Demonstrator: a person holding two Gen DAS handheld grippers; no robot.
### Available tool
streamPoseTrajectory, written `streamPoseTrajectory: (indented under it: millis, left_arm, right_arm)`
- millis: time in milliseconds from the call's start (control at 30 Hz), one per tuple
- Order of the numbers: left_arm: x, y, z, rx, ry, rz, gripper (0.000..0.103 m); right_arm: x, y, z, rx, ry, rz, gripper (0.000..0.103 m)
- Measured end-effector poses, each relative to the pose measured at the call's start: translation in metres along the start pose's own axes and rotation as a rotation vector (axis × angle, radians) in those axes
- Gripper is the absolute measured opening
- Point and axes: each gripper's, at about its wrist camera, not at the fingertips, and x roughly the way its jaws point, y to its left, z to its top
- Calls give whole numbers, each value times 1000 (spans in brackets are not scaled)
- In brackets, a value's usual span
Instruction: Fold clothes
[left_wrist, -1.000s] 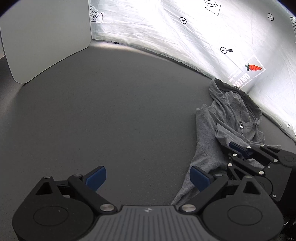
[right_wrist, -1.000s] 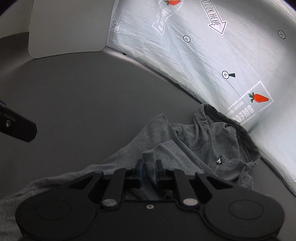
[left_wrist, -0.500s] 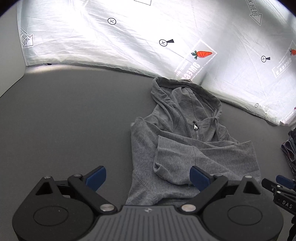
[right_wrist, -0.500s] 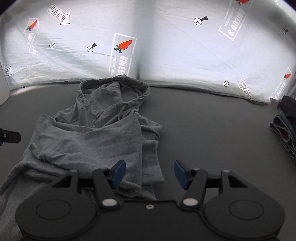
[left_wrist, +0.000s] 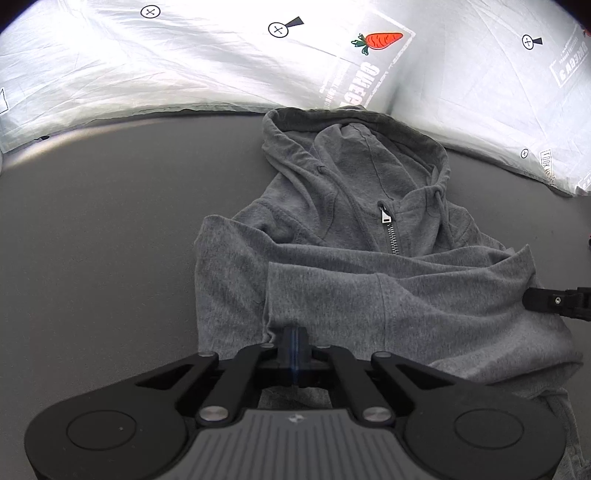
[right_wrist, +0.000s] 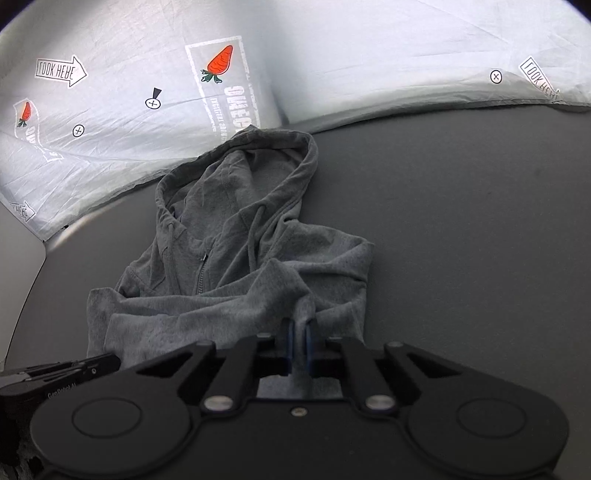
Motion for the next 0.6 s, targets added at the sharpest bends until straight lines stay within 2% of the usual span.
streamPoseTrajectory:
  millis: [133,200,233,267,300,333,400,433,467,500,533,600]
  left_arm:
    - [-4,0,-7,-1,0,21,0]
    - [-3,1,-2,-16,22,16,1]
    - [-3,5,2,-46,35,3,1]
    - [-4,11,6,-81,41,-18,2]
    - [-6,17,10,-116,46,-39,3]
    - [-8,22,14,-144,45,-53,4]
    - [-14,33,24,-185,20,-58,19]
    - [-17,39,31,-208,-2,-56,23]
    - [-19,44,40,-229,-23,-58,32]
    - [-19,48,49,-248,-42,-62,44]
    - [-16,51,60,-253,-60,-57,50]
    - [-6,55,85,-249,-100,-25,71]
  right_arm:
    - [15,-9,-8,-2,67,-65,9]
    - [18,-7,-15,-52,59,-85,11]
    - [16,-3,-14,-93,63,-107,21]
    - [12,0,-12,-125,57,-141,39]
    - [8,3,-10,-147,47,-166,47]
    - [2,0,-6,-137,23,-159,48]
    - [-11,-7,3,-108,-24,-140,57]
    - [-16,-15,10,-56,-45,-119,66]
    - [-18,-21,17,-17,-64,-105,76]
    - [-15,-25,25,2,-77,-104,79]
    - [-12,-30,33,20,-90,-103,84]
    - [0,-33,52,30,-98,-104,85]
